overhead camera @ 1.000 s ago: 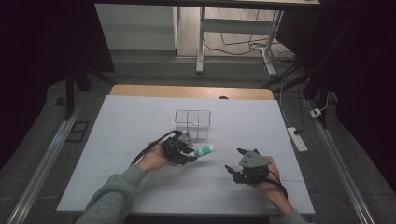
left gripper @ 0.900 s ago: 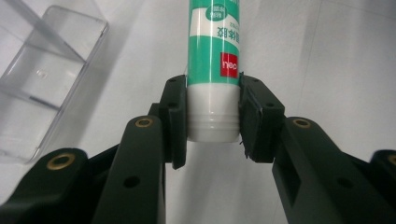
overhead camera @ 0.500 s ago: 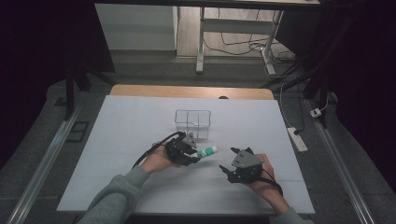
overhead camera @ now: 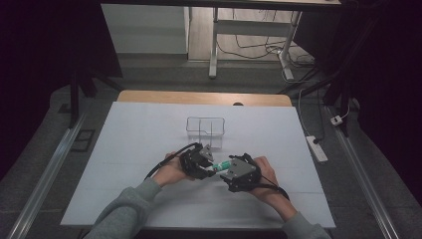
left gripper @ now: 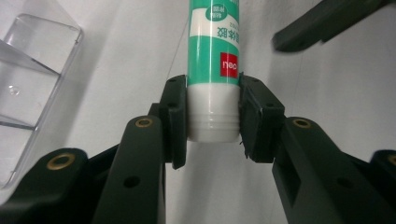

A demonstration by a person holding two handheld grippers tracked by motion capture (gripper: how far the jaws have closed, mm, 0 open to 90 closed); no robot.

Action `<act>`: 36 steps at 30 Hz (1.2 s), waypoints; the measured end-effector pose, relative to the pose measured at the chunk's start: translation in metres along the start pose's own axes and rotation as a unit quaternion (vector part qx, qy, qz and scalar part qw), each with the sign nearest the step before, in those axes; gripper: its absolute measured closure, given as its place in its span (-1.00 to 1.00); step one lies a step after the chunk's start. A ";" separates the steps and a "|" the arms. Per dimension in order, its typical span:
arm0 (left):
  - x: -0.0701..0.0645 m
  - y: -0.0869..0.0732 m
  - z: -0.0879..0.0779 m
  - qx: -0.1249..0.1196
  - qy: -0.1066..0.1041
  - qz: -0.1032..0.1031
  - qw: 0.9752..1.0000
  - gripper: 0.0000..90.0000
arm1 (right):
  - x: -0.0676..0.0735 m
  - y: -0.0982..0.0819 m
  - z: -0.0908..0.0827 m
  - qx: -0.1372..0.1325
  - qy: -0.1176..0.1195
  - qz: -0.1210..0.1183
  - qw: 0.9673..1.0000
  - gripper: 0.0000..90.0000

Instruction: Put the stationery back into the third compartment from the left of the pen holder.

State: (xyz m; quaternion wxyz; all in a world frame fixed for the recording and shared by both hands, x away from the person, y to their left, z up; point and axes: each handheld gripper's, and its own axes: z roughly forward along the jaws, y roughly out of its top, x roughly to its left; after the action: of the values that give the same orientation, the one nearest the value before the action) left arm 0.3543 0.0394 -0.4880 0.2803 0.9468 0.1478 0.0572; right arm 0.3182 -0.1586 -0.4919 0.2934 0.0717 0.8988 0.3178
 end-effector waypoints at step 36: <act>0.003 -0.014 -0.026 -0.105 0.024 -0.038 0.993 -0.20 | 0.000 -0.003 0.007 0.009 0.046 -0.028 0.999 0.45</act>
State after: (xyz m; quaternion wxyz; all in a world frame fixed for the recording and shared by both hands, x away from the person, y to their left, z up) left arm 0.3491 0.0648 -0.4738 0.3766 0.9041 0.1835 0.0842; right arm 0.3228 -0.1575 -0.4982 0.2597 0.0345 0.9159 0.3042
